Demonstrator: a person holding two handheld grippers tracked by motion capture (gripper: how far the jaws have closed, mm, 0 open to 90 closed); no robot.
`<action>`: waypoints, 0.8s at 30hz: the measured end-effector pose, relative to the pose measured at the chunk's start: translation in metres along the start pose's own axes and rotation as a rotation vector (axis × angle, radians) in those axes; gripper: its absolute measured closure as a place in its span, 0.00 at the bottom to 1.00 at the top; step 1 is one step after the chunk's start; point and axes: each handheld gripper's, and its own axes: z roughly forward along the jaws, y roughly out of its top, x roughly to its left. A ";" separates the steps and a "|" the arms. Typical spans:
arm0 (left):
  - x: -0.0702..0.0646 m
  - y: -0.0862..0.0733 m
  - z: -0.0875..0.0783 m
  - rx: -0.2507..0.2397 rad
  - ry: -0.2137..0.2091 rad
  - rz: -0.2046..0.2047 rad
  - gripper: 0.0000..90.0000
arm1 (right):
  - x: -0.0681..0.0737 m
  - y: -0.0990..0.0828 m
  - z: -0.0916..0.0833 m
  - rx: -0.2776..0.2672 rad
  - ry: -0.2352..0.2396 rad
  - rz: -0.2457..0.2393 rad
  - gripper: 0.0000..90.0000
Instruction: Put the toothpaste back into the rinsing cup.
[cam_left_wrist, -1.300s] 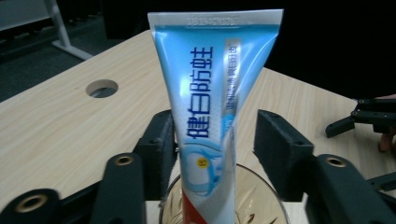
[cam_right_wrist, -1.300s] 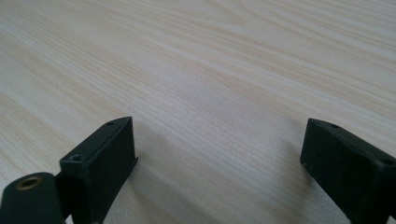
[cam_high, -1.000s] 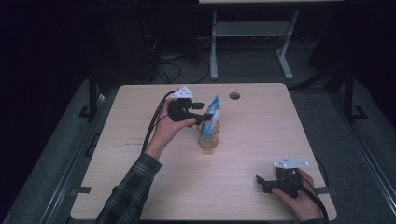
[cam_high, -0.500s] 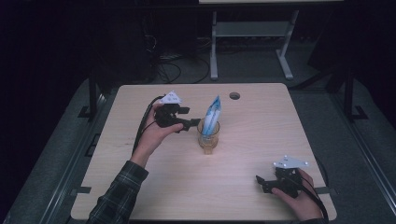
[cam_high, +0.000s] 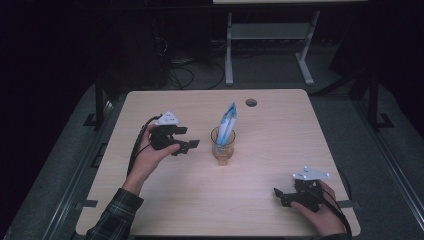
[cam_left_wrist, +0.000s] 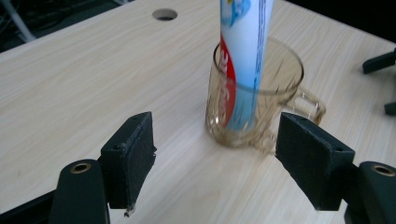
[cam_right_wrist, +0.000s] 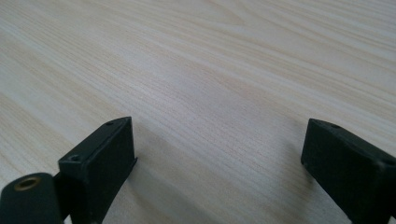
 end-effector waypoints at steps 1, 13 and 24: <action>0.000 -0.004 -0.002 0.002 0.005 0.002 0.31 | 0.000 0.000 0.000 0.000 0.000 0.000 0.10; -0.007 -0.039 -0.026 0.013 0.030 -0.018 0.31 | 0.000 0.000 0.000 0.001 0.004 -0.004 0.09; -0.010 -0.080 -0.041 0.047 0.085 -0.031 0.31 | 0.000 0.000 0.001 0.002 0.001 -0.008 0.09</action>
